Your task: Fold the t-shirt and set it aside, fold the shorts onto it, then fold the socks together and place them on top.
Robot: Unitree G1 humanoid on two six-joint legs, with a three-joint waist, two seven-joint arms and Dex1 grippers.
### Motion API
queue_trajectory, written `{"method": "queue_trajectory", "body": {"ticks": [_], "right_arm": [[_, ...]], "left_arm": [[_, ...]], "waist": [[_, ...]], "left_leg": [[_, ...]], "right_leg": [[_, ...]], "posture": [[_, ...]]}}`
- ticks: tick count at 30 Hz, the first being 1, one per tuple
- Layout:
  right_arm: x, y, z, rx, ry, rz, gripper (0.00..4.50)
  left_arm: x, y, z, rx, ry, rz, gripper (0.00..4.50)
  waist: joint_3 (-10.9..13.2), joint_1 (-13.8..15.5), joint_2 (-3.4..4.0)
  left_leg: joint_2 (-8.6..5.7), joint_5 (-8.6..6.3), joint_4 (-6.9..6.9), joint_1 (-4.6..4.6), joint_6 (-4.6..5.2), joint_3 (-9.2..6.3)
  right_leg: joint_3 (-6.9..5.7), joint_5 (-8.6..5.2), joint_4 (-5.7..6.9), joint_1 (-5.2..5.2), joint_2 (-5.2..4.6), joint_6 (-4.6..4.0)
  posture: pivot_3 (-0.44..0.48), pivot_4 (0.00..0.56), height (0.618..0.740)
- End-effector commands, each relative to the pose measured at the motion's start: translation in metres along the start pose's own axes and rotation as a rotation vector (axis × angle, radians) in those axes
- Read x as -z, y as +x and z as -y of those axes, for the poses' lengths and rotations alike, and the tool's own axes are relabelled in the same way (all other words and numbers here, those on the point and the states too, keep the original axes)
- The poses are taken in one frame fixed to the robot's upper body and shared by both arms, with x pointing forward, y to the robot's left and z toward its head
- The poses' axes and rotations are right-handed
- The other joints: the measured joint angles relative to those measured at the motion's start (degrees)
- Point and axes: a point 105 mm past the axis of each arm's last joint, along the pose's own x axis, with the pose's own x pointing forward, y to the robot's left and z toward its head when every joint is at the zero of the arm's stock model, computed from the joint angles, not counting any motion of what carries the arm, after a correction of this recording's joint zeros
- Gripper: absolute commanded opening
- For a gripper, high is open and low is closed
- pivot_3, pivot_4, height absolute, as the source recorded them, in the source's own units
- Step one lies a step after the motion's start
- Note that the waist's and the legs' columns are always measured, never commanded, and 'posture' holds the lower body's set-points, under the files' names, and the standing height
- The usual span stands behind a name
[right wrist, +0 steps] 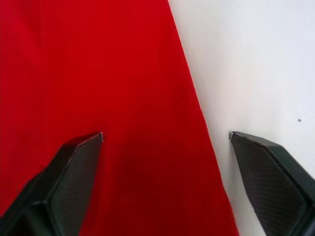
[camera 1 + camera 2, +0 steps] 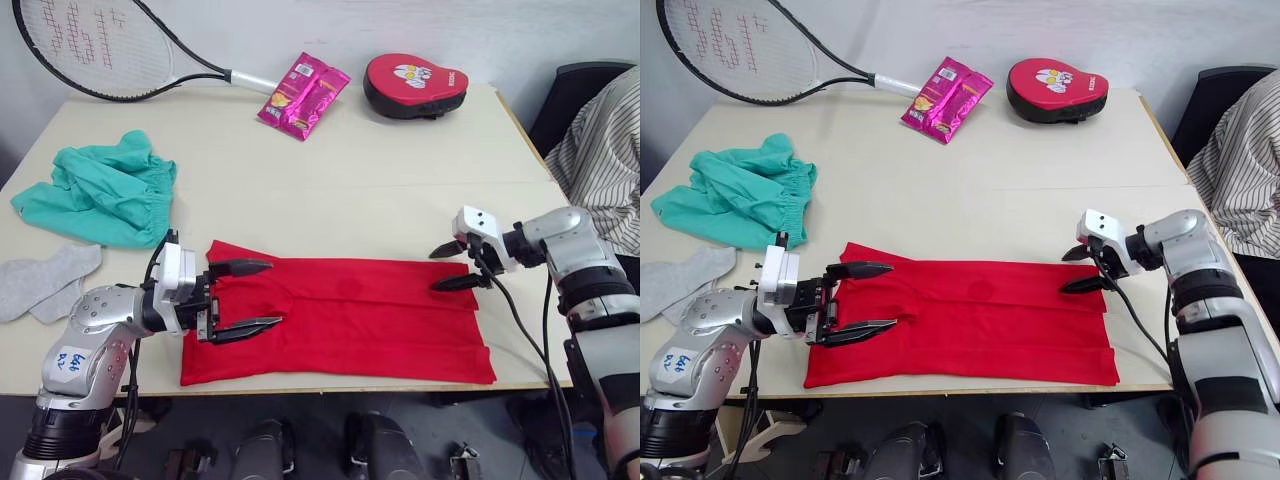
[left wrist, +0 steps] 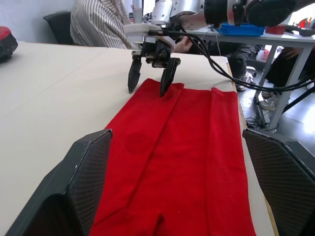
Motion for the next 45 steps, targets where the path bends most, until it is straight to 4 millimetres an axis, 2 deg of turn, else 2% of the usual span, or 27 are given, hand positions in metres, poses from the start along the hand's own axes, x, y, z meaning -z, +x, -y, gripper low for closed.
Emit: {"method": "queue_trajectory", "body": {"ticks": [1, 10, 13, 19, 25, 29, 33, 38, 41, 44, 45], "right_arm": [[0.012, -0.007, -0.006, -0.066, 0.016, -0.090, 3.09], [0.011, -0.016, -0.001, -0.051, 0.013, -0.130, 0.04], [0.002, -0.020, 0.012, 0.040, -0.071, -0.153, 0.04], [-0.036, -0.023, 0.057, 0.423, -0.233, -0.115, 0.04], [-0.063, -0.015, 0.082, 0.724, -0.354, -0.057, 0.04], [-0.066, -0.005, 0.083, 0.734, -0.352, -0.042, 0.04], [-0.069, -0.005, 0.081, 0.705, -0.232, 0.065, 0.04], [-0.065, -0.020, 0.075, 0.624, -0.103, 0.156, 1.73], [-0.063, -0.036, 0.072, 0.573, 0.019, 0.240, 2.81], [-0.057, -0.061, 0.068, 0.539, 0.205, 0.333, 3.82], [-0.049, -0.073, 0.062, 0.509, 0.307, 0.340, 4.16]], "left_arm": [[-0.008, 0.001, 0.005, -0.001, 0.047, 0.029, 4.50], [-0.005, 0.001, 0.005, -0.020, 0.038, 0.042, 4.50], [-0.007, 0.001, -0.003, -0.071, 0.047, 0.061, 4.50], [-0.002, -0.006, -0.028, -0.216, 0.046, 0.051, 4.50], [0.004, -0.014, -0.048, -0.360, 0.071, 0.049, 4.50], [0.016, -0.025, -0.062, -0.466, 0.068, 0.014, 4.50], [0.026, -0.035, -0.073, -0.508, 0.037, -0.033, 4.50], [0.026, -0.033, -0.084, -0.446, -0.026, -0.052, 4.50], [0.026, -0.032, -0.092, -0.430, -0.004, -0.083, 4.50], [0.030, -0.032, -0.109, -0.439, 0.020, -0.126, 4.50], [0.034, -0.031, -0.114, -0.421, 0.024, -0.158, 4.50]], "waist": [[0.00, 0.03, 0.01], [0.00, 0.05, 0.01], [0.00, 0.05, 0.02], [0.03, -0.42, 0.06], [0.04, -1.38, 0.06], [0.04, -1.44, 0.07], [0.05, -1.41, 0.08], [0.05, -1.29, 0.08], [0.06, -1.26, 0.09], [0.06, -1.13, 0.10], [0.06, -1.09, 0.10]], "left_leg": [[0.00, 0.00, 0.00, 0.01, 0.00, 0.00], [0.00, -0.01, -0.05, 0.01, -0.06, -0.03], [0.00, -0.01, -0.04, 0.01, -0.06, -0.03], [0.00, 0.03, -0.06, 0.00, -0.16, -0.03], [0.00, 0.08, -0.13, -0.08, -0.17, -0.01], [-0.01, 0.17, -0.11, -0.09, -0.14, 0.01], [0.00, 0.22, -0.13, -0.09, -0.14, 0.01], [0.00, 0.23, -0.12, -0.09, -0.12, 0.00], [-0.02, 0.23, -0.13, -0.10, -0.11, 0.00], [-0.01, 0.25, -0.11, -0.17, -0.09, -0.01], [-0.01, 0.26, -0.10, -0.20, -0.08, -0.02]], "right_leg": [[0.00, 0.00, 0.00, 0.00, 0.00, 0.00], [-0.01, -0.01, 0.00, 0.00, -0.01, -0.02], [-0.01, -0.01, 0.01, 0.00, -0.01, -0.02], [-0.01, -0.01, 0.05, -0.05, -0.01, -0.02], [-0.03, -0.03, 0.06, -0.11, 0.00, -0.05], [-0.02, -0.03, 0.10, -0.12, 0.01, -0.04], [-0.02, -0.03, 0.12, -0.12, 0.03, -0.04], [-0.05, -0.02, 0.14, -0.11, 0.04, -0.03], [-0.05, -0.01, 0.11, -0.11, 0.05, -0.02], [-0.08, -0.01, 0.09, -0.13, 0.05, -0.02], [-0.10, -0.01, 0.09, -0.16, 0.05, -0.02]], "posture": [[0.000, 0.150, 0.740], [0.000, 0.150, 0.740], [0.000, 0.150, 0.740], [0.000, 0.150, 0.740], [0.000, 0.150, 0.740], [0.000, 0.150, 0.740], [0.000, 0.150, 0.740], [0.000, 0.150, 0.740], [0.000, 0.150, 0.740], [0.000, 0.150, 0.740], [0.000, 0.150, 0.740]]}}
